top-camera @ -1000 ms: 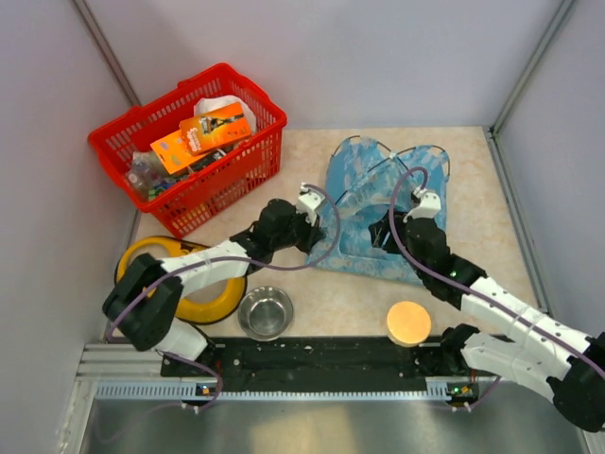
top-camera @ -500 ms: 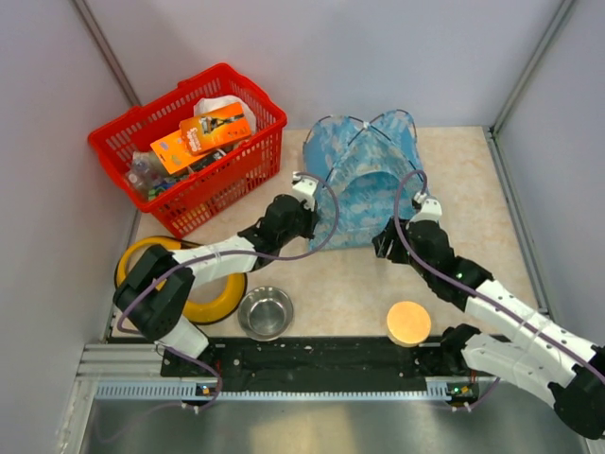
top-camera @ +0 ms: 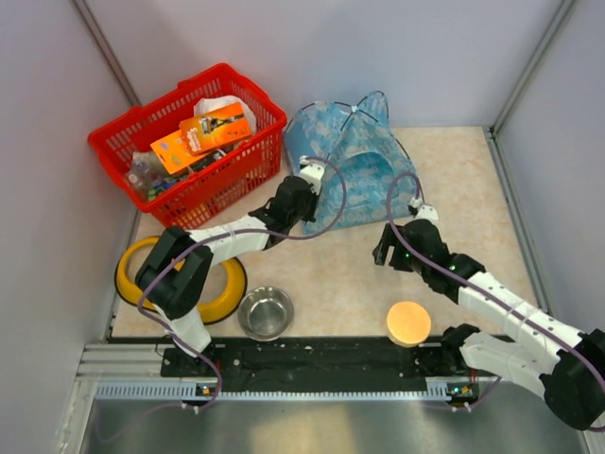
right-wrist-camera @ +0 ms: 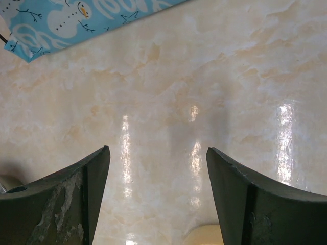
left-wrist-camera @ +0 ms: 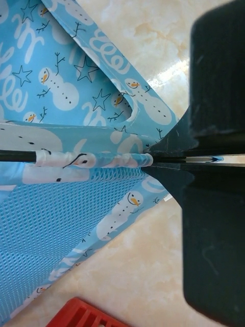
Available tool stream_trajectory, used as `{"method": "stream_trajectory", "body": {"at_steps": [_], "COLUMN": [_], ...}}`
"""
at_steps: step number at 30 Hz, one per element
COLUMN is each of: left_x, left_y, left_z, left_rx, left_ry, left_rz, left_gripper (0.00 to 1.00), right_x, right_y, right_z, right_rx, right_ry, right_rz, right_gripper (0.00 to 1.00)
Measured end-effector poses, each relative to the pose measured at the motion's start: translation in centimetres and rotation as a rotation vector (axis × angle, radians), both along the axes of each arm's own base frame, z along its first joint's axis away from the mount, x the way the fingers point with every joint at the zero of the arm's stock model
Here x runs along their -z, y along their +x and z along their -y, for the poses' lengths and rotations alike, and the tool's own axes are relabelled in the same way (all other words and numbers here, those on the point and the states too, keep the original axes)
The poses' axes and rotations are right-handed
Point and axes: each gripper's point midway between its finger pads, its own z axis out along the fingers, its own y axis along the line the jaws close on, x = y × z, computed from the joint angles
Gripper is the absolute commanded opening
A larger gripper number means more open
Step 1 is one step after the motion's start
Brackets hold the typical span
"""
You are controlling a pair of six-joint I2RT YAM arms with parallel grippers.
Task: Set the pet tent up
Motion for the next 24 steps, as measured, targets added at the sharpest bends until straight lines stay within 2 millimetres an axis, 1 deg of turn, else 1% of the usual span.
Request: {"method": "stream_trajectory", "body": {"at_steps": [4, 6, 7, 9, 10, 11, 12, 13, 15, 17, 19, 21, 24], "left_x": [0.1, 0.0, -0.1, -0.5, -0.7, -1.0, -1.2, -1.5, -2.2, -3.6, -5.3, -7.5, -10.9], "left_y": [0.2, 0.3, 0.4, 0.5, 0.6, 0.6, 0.4, 0.2, -0.4, -1.1, -1.8, -3.0, -5.4], "left_z": [-0.4, -0.7, -0.8, -1.3, -1.5, -1.8, -2.0, -2.2, -2.7, -3.2, -3.6, -4.4, -6.2], "left_rx": [0.065, 0.09, 0.097, 0.097, 0.095, 0.093, 0.095, 0.09, 0.082, 0.073, 0.062, 0.045, 0.013], "left_ry": [0.031, 0.047, 0.054, 0.064, 0.067, 0.073, 0.081, 0.075, 0.066, 0.041, 0.005, -0.041, -0.109], "left_rz": [0.007, 0.013, 0.017, 0.027, 0.031, 0.035, 0.038, 0.04, 0.043, 0.056, 0.078, 0.107, 0.149], "left_gripper": [0.0, 0.0, 0.04, 0.23, 0.36, 0.52, 0.6, 0.65, 0.71, 0.73, 0.75, 0.75, 0.75], "right_x": [0.3, 0.4, 0.5, 0.5, 0.5, 0.5, 0.6, 0.5, 0.5, 0.4, 0.2, -0.1, -0.3], "right_y": [-0.3, -0.5, -0.6, -0.8, -0.9, -1.0, -1.1, -1.2, -1.4, -1.6, -1.8, -2.0, -2.8], "right_z": [0.1, 0.0, 0.0, -0.2, -0.4, -0.5, -0.6, -0.8, -1.2, -1.7, -2.4, -3.3, -5.7], "right_rx": [-0.006, -0.013, -0.018, -0.034, -0.047, -0.06, -0.07, -0.085, -0.11, -0.136, -0.169, -0.2, -0.286], "right_ry": [-0.001, -0.001, 0.001, 0.004, 0.005, 0.007, 0.007, 0.01, 0.019, 0.036, 0.054, 0.068, 0.09], "right_rz": [-0.017, -0.029, -0.033, -0.039, -0.041, -0.044, -0.045, -0.048, -0.052, -0.055, -0.051, -0.039, -0.027], "right_gripper": [0.77, 0.81, 0.83, 0.86, 0.87, 0.88, 0.88, 0.88, 0.88, 0.88, 0.87, 0.87, 0.86]}}
